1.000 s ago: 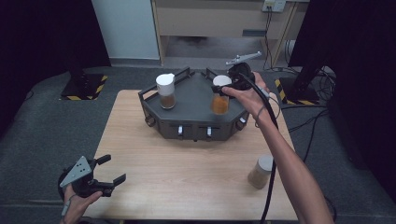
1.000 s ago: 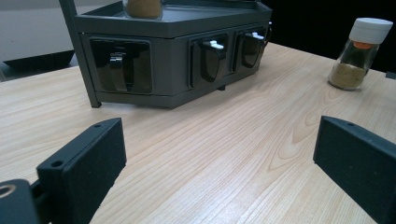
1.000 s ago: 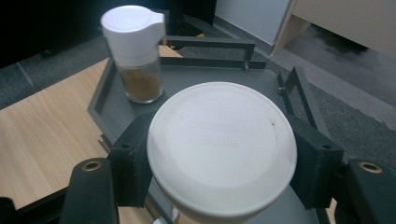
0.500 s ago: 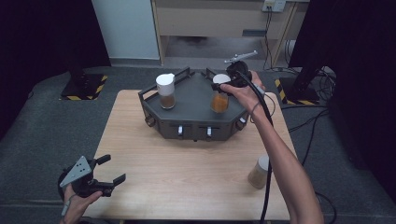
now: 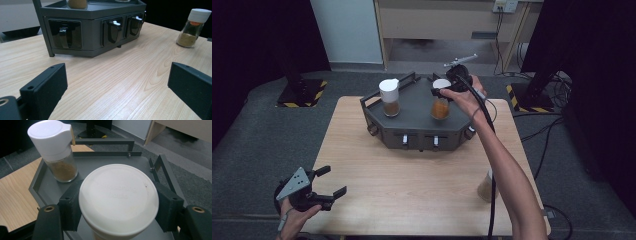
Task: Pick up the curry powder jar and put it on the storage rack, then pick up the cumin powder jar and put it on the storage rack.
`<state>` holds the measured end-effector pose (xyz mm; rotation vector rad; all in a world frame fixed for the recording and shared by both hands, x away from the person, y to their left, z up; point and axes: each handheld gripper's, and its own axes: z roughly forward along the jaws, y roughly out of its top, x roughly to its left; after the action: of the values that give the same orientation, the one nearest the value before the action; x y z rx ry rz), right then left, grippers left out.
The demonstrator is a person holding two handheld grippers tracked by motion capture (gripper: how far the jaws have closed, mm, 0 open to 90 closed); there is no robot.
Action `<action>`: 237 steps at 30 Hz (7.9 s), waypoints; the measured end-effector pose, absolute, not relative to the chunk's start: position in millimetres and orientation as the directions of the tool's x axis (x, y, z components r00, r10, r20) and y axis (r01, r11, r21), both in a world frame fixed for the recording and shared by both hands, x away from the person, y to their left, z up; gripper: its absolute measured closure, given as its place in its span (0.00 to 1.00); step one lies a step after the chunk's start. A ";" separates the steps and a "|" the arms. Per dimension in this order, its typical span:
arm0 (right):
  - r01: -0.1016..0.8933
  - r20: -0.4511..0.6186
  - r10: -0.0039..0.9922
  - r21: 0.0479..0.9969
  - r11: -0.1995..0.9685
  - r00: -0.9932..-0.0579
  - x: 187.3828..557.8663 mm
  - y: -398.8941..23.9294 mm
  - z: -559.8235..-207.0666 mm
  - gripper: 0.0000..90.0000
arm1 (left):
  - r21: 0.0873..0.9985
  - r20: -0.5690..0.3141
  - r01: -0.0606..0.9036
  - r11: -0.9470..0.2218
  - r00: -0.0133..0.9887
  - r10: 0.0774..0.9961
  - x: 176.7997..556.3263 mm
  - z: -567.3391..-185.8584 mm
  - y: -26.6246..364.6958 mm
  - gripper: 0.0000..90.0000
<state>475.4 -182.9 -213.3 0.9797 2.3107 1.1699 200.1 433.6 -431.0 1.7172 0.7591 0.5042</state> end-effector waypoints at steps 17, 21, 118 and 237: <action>0.420 -0.008 0.718 0.807 0.416 -0.696 493.2 -154.4 -223.5 0.38 | 0.960 -0.055 0.233 -0.154 0.698 0.714 200.2 -431.6 434.1 0.02; 0.414 -0.014 0.711 0.805 0.425 -0.703 496.3 -147.9 -225.5 0.38 | 0.960 -0.056 0.234 -0.153 0.698 0.714 200.5 -431.6 434.1 0.02; 0.062 -0.147 0.624 0.952 0.300 -0.767 251.5 -359.4 -249.8 0.05 | 0.959 -0.056 0.237 -0.157 0.699 0.712 199.5 -430.7 430.8 0.02; 0.225 0.031 0.844 0.969 0.107 -0.535 119.6 -405.8 -373.8 0.05 | 0.957 -0.036 0.230 -0.176 0.699 0.714 197.1 -429.0 427.7 0.02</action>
<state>119.6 -405.8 -373.8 1.0401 1.8376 1.4533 197.1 427.7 -429.0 1.7361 0.7579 0.5144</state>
